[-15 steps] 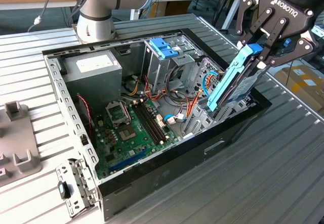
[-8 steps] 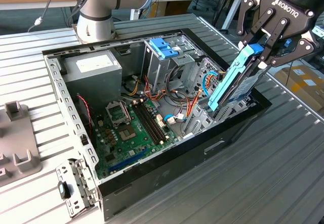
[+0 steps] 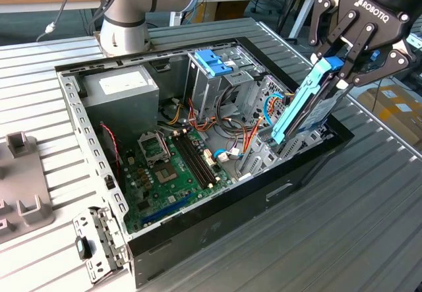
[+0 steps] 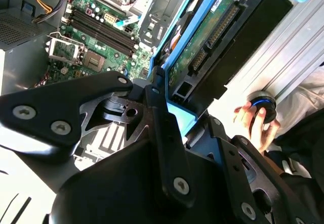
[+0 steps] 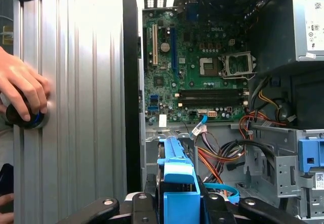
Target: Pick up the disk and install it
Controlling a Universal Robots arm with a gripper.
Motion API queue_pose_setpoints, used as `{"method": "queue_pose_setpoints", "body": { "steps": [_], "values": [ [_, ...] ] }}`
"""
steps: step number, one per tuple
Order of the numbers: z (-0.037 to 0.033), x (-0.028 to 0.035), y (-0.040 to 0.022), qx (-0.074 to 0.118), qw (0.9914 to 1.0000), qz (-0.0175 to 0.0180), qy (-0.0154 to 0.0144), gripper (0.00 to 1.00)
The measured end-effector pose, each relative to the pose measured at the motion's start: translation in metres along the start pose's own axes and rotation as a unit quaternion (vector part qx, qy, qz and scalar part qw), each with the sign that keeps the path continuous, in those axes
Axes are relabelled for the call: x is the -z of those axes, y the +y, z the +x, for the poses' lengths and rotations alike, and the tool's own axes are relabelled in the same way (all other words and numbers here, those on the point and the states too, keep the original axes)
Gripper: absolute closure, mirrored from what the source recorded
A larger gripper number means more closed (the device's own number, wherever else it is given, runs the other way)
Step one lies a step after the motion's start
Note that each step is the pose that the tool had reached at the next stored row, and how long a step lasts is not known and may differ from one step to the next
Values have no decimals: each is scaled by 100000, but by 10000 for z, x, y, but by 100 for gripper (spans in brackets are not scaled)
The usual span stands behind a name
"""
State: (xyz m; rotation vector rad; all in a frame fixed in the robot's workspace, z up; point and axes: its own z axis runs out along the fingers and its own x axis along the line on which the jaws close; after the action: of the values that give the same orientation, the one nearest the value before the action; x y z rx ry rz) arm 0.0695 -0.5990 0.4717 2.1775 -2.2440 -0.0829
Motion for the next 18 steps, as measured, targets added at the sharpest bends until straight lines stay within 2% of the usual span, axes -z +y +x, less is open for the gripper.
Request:
{"method": "queue_pose_setpoints", "body": {
  "steps": [18],
  "values": [
    [-17,-23,-92,1,100000,0,4,63]
  ]
}}
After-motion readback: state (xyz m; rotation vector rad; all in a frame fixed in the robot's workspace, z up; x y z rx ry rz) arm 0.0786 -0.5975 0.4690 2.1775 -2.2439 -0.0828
